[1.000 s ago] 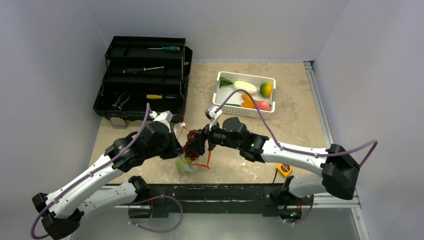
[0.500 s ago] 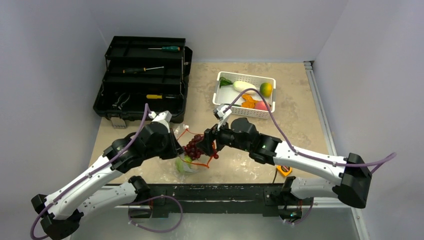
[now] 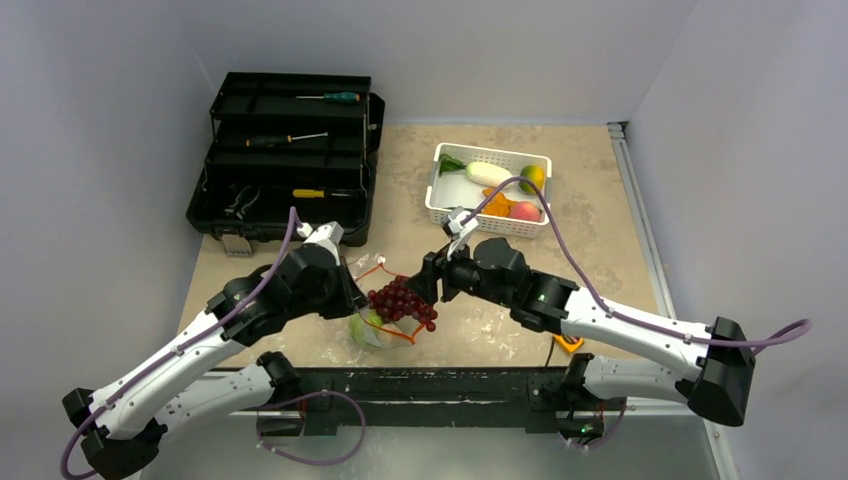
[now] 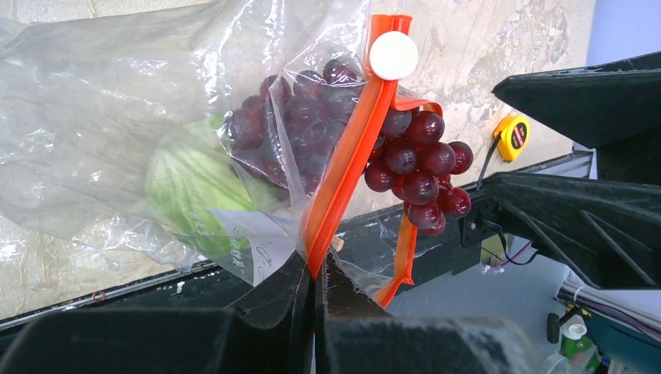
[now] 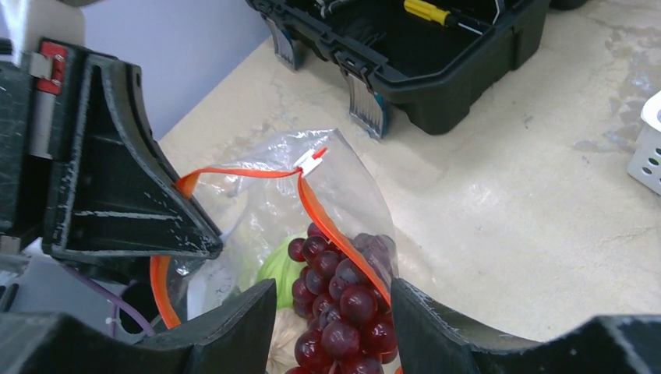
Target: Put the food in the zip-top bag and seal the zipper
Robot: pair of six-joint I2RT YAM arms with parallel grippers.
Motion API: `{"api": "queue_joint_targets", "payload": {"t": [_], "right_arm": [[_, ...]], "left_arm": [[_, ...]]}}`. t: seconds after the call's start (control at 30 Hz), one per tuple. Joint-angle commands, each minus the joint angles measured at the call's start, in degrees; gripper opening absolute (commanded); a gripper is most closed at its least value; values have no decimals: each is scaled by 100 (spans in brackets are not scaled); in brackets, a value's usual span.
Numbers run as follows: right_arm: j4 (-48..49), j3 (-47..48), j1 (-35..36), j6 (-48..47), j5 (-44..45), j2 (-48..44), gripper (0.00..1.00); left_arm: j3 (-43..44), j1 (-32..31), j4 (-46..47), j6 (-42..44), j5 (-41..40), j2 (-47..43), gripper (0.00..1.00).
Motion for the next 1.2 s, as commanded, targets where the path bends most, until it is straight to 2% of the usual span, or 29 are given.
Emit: {"api": "queue_joint_targets", "payload": {"t": [0.0, 0.13, 0.3, 0.47, 0.6, 0.77, 0.87, 1.03, 1.17], "right_arm": [[37, 129, 22, -596, -119, 204, 55], [37, 389, 25, -1034, -541, 640, 58], [30, 730, 22, -1220, -410, 1193, 59], [63, 1044, 32, -1171, -313, 1421, 49], [36, 1275, 30, -999, -407, 1564, 34], [-341, 1731, 32, -826, -505, 1762, 0], [-834, 2210, 31, -666, -488, 1792, 0], [-2108, 3786, 83, -239, -1065, 1945, 0], [-2411, 4346, 118, -44, -955, 2112, 0]], "left_arm": [[83, -21, 185, -41, 7, -65, 0], [84, -19, 192, -36, 42, -48, 0], [106, -18, 205, -31, 87, -39, 0], [138, -16, 170, -19, 93, -13, 0], [166, -16, 172, -10, 102, 4, 0], [248, -23, 163, 21, 136, 54, 0], [284, -17, 148, 26, 177, 20, 0], [305, -16, 185, -5, 253, -51, 0], [154, -24, 527, -111, 486, 63, 0]]}}
